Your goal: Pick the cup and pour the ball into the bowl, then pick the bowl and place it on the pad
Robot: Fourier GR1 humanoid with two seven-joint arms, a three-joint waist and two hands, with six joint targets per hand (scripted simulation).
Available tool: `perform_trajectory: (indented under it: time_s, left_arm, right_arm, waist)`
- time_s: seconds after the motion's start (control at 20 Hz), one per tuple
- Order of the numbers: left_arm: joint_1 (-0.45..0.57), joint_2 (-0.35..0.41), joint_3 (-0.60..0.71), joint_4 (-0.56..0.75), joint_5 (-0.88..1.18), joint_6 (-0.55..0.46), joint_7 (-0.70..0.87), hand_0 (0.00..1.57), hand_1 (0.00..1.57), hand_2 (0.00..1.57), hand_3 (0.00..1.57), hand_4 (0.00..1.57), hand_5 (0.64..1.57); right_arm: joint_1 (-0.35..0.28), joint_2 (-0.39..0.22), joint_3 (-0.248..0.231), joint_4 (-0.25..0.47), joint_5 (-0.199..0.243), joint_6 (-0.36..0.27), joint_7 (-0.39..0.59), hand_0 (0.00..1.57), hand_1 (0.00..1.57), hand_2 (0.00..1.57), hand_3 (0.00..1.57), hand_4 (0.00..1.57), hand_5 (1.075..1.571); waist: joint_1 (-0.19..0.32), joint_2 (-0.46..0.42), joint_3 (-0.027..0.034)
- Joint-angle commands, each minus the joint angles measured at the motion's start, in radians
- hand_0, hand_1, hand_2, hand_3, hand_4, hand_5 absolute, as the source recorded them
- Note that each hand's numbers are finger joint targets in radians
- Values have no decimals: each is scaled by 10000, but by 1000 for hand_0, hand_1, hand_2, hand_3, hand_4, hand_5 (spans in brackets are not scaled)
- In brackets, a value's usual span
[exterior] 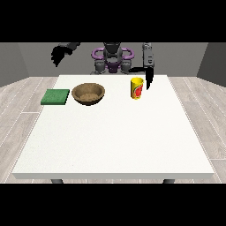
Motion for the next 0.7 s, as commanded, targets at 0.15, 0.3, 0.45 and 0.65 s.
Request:
perform_trajectory:
  time_s: [0.15,0.3,0.45,0.65]
  left_arm:
    - [-939,36,354,2723,-298,334,-1399,0,0,0,0,203,1429]
    - [-1289,-244,190,3486,-314,419,-1541,0,0,0,0,183,1423]
    - [-2119,352,1112,4560,179,319,-2051,0,0,0,0,363,1464]
    - [-1766,362,976,5253,-434,1037,-3344,919,919,1316,1379,1243,1538]
  right_arm:
    - [-153,-397,-412,668,-384,533,-142,0,0,0,0,669,1562]
    - [-387,-577,-610,1526,-258,599,-397,0,0,0,0,675,1564]
    - [-370,-578,-311,539,-496,767,133,0,0,0,0,675,1564]
    - [-254,-759,-682,562,-903,1107,-154,0,0,0,0,662,1569]
  waist:
    - [-276,-213,1]
    - [-21,-500,2]
    - [-686,5,-3]
    - [-977,360,-4]
